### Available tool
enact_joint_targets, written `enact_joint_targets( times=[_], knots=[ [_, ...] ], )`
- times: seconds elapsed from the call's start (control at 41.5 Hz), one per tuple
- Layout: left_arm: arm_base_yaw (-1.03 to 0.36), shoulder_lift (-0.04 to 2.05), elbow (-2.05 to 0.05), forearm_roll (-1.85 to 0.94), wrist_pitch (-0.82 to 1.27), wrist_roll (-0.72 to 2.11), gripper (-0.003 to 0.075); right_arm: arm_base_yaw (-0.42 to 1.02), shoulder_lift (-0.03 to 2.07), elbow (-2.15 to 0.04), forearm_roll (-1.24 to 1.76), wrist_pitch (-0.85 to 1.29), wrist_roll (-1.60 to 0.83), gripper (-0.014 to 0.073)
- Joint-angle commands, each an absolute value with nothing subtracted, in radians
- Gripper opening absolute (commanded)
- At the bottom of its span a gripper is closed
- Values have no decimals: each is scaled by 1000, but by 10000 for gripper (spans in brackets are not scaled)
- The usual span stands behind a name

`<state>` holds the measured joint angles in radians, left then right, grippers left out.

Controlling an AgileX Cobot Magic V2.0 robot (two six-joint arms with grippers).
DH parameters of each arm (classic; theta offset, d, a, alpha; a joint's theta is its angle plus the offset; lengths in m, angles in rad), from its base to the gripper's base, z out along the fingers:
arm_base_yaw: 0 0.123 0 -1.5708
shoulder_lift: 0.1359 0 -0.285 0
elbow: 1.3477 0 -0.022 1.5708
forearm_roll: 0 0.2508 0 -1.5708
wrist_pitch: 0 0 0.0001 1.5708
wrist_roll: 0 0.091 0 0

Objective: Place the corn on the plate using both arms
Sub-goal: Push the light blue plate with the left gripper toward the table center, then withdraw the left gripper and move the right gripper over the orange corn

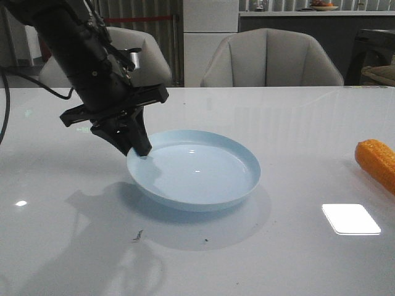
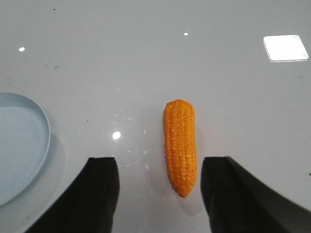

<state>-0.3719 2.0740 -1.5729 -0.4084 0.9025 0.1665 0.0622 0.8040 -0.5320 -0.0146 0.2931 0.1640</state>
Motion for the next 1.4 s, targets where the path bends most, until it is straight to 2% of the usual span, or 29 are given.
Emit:
enact_joint_targets(
  times=[0.0,0.145,0.241,0.555,0.748,0.917,1.086,1.375],
  knots=[
    [-378,2013,-1602,-401,893,169,200,65,804,-569,-18,226,164,488],
    [-378,2013,-1602,-372,886,169,472,65,804,-569,-18,226,164,488],
    [-378,2013,-1602,-370,887,169,573,65,804,-569,-18,236,164,488],
    [-378,1981,-1703,-271,870,161,525,65,804,-569,-18,297,164,488],
    [-378,1861,-1710,11,782,-55,525,65,804,-569,-18,297,164,488],
    [-366,1709,-1670,119,784,-89,525,65,804,-569,-18,293,164,488],
    [-291,1553,-1515,121,726,-89,525,65,804,-569,-18,293,164,488],
    [-63,1128,-1035,119,567,-38,525,65,819,-569,-18,298,163,488]
  ],
)
